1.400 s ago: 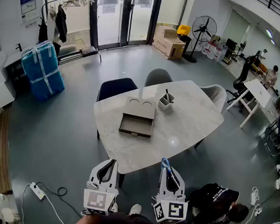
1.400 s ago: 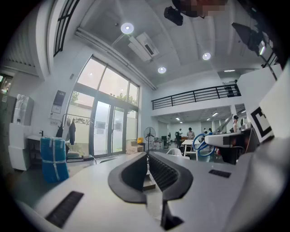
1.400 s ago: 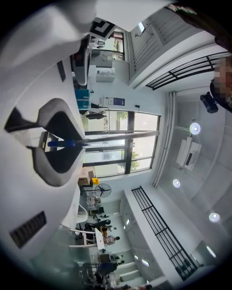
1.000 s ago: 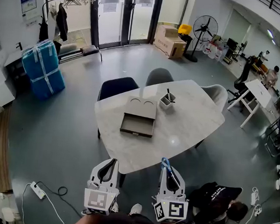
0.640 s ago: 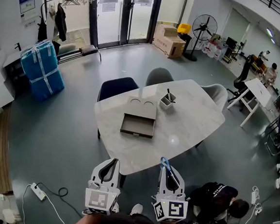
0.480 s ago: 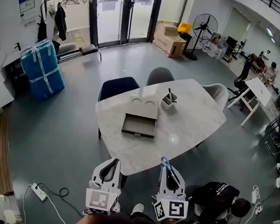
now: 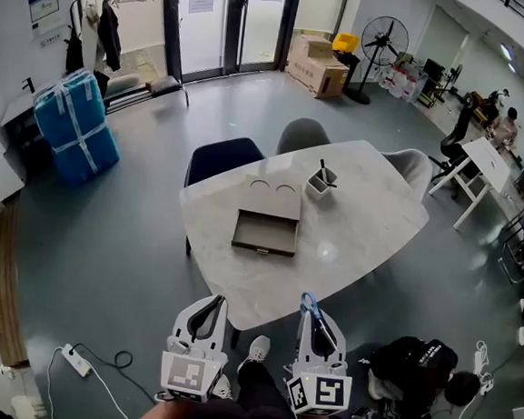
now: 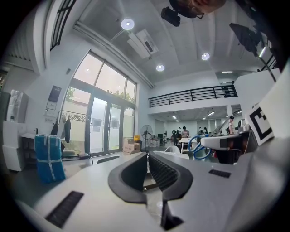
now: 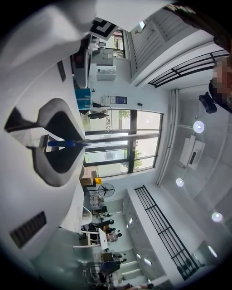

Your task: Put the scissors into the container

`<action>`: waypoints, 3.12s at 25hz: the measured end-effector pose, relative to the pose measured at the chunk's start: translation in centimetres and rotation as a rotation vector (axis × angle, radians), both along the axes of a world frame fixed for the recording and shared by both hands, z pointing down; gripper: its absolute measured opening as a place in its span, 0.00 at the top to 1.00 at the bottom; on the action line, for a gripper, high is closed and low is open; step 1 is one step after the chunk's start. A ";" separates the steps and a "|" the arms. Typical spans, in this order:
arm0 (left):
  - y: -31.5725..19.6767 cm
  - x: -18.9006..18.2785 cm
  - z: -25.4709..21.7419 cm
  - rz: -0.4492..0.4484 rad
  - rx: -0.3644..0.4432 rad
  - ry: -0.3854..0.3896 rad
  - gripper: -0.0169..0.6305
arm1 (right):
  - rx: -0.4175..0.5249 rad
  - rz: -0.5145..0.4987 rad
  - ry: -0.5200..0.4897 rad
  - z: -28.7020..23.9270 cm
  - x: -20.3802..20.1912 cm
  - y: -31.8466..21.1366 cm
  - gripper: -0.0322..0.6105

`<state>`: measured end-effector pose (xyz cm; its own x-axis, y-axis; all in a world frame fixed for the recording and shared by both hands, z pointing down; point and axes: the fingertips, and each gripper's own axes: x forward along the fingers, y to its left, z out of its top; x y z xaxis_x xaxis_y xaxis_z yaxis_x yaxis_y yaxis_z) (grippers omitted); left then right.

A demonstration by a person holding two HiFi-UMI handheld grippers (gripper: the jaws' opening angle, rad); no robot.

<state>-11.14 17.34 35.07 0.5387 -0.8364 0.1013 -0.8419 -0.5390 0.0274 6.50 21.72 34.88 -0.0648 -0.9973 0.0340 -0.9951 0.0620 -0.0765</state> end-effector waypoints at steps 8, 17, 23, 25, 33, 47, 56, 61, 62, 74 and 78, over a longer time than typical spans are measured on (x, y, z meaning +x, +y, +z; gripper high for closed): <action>-5.4 1.6 1.3 -0.011 -0.019 -0.014 0.94 | -0.004 -0.018 -0.006 0.9 1.6 -6.4 0.89; -14.3 4.6 1.3 -0.021 -0.019 -0.012 0.94 | -0.024 -0.045 -0.008 1.2 4.4 -15.5 0.89; -18.6 6.0 1.7 -0.048 -0.031 -0.020 0.94 | -0.042 -0.065 -0.014 1.8 6.2 -20.1 0.89; -19.9 6.3 1.4 -0.074 -0.038 -0.029 0.94 | -0.045 -0.077 -0.014 1.7 6.7 -21.4 0.89; -23.4 8.4 2.2 -0.086 -0.055 -0.039 0.94 | -0.073 -0.143 -0.018 2.8 7.9 -25.9 0.89; -26.9 7.6 3.3 -0.085 -0.092 -0.022 0.94 | -0.113 -0.177 -0.007 4.4 5.7 -29.9 0.89; -28.4 7.8 5.5 -0.048 -0.149 -0.041 0.94 | -0.197 -0.258 0.178 7.9 3.9 -32.5 0.89; -29.1 8.5 8.4 -0.045 -0.216 -0.041 0.94 | -0.322 -0.364 0.395 12.0 2.8 -33.6 0.89; -29.2 8.6 9.2 -0.043 -0.230 -0.046 0.94 | -0.358 -0.380 0.451 13.1 2.6 -33.8 0.89; -31.1 7.9 17.0 -0.044 -0.342 -0.065 0.94 | -0.584 -0.501 0.996 25.9 1.2 -35.9 0.89; -31.2 7.1 19.4 -0.045 -0.383 -0.079 0.94 | -0.661 -0.510 1.149 29.7 1.4 -36.4 0.89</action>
<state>-4.03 -13.84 54.49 0.4806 -0.7521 0.4509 -0.8719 -0.4651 0.1534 7.91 -14.71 64.57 -0.0246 -0.6535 0.7565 -0.4018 0.6994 0.5911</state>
